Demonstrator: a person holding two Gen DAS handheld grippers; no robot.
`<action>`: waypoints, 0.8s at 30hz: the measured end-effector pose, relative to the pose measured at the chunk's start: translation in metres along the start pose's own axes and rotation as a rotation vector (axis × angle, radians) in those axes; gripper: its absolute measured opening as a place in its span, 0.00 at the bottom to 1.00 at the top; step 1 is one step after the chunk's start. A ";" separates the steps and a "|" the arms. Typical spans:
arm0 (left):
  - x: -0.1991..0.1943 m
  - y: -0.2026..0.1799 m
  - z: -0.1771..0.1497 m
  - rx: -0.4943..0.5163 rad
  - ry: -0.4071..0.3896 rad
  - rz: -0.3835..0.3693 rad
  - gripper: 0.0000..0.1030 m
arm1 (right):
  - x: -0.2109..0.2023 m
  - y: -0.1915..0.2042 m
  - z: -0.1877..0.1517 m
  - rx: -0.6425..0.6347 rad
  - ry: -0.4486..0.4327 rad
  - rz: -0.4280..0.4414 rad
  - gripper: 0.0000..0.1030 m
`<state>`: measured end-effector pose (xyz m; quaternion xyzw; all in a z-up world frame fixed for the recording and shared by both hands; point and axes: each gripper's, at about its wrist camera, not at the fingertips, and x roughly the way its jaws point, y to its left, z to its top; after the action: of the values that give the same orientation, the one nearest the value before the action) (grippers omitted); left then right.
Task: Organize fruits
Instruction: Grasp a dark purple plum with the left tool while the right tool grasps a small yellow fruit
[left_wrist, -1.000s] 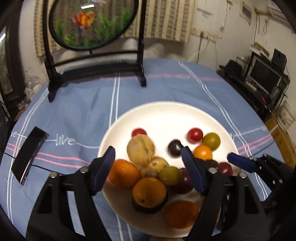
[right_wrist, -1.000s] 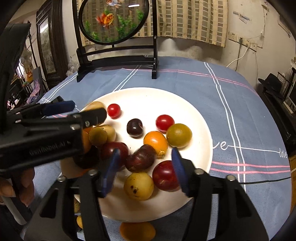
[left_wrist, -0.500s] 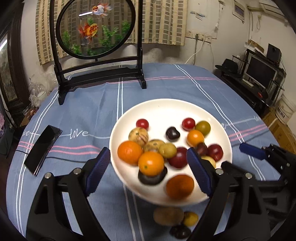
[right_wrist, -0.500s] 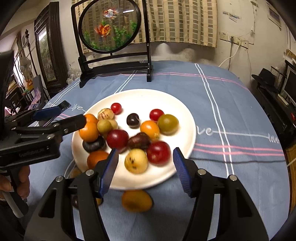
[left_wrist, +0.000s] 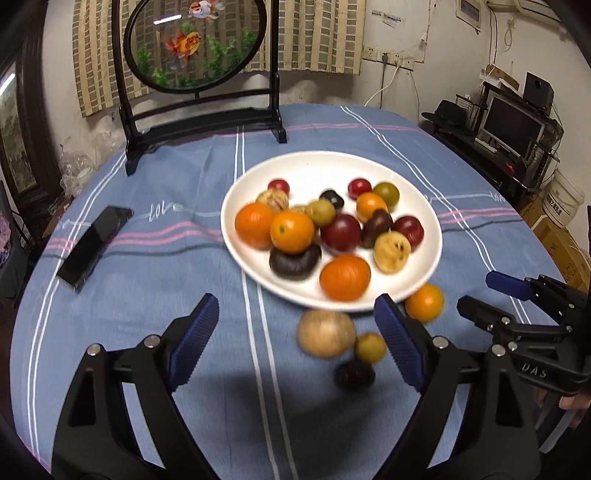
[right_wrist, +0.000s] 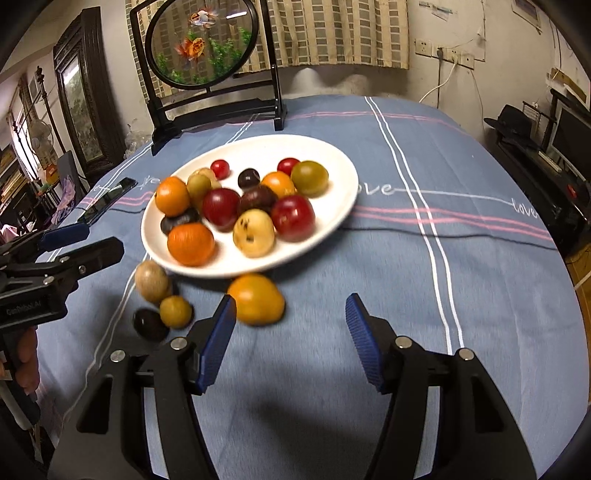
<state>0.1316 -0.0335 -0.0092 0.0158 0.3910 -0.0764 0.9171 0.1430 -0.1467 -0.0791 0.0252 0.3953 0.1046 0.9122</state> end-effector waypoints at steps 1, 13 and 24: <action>0.000 -0.001 -0.004 0.000 0.006 -0.004 0.85 | -0.001 -0.001 -0.003 0.002 -0.001 -0.003 0.60; 0.005 -0.017 -0.036 0.035 0.072 -0.019 0.85 | -0.013 -0.002 -0.023 0.006 -0.004 0.014 0.60; 0.018 -0.023 -0.045 0.051 0.102 -0.025 0.84 | -0.010 -0.001 -0.027 0.012 0.011 0.023 0.60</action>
<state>0.1087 -0.0542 -0.0524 0.0381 0.4353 -0.0967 0.8943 0.1171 -0.1507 -0.0908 0.0347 0.4008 0.1131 0.9085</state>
